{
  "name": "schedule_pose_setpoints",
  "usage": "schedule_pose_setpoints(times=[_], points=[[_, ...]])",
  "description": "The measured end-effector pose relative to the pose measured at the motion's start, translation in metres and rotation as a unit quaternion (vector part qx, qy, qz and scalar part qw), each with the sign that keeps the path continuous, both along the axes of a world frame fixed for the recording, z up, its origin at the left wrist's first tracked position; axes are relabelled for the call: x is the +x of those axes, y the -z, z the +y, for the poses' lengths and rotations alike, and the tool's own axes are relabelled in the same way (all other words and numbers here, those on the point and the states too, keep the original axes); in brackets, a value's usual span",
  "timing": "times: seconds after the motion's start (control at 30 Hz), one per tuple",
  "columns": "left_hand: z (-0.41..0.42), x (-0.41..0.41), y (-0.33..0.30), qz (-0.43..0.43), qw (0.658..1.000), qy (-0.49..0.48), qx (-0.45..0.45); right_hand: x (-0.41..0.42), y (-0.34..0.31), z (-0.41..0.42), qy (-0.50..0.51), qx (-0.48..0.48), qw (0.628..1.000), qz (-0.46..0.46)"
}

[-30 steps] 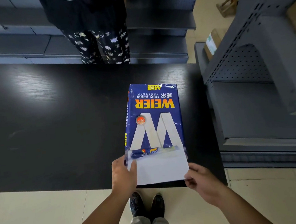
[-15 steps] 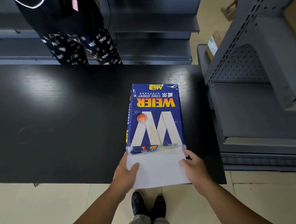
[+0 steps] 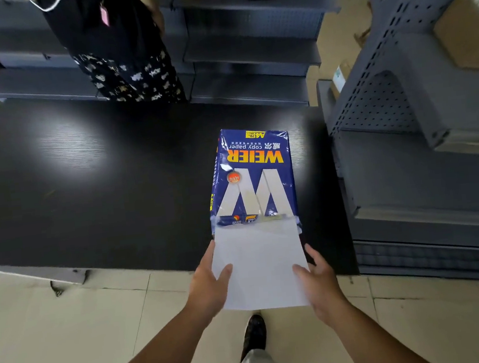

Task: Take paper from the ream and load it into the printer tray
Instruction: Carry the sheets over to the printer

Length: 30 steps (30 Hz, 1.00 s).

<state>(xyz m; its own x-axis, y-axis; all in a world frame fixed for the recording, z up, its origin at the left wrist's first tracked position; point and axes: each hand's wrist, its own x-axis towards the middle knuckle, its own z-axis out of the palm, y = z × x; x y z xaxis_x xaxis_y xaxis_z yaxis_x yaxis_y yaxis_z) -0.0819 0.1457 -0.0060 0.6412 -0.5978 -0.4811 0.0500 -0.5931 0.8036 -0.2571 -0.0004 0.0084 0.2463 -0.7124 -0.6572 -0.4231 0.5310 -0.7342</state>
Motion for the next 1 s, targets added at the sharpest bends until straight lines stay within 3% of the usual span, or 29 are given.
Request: schedule_pose_setpoints(times=[0.6,0.8,1.0], points=[[0.144,-0.088,-0.038,-0.068,0.997,-0.018,-0.02,-0.075,-0.048,0.143,-0.024,-0.084,0.996,-0.008],[0.192,-0.097,-0.053,-0.029,0.987,-0.152,-0.054,-0.046,-0.061,0.156,-0.136,-0.091,0.986,-0.044],[0.254,-0.083,-0.082,-0.041,0.933,-0.352,-0.066,0.045,-0.081,0.189,-0.315,-0.105,0.938,-0.101]])
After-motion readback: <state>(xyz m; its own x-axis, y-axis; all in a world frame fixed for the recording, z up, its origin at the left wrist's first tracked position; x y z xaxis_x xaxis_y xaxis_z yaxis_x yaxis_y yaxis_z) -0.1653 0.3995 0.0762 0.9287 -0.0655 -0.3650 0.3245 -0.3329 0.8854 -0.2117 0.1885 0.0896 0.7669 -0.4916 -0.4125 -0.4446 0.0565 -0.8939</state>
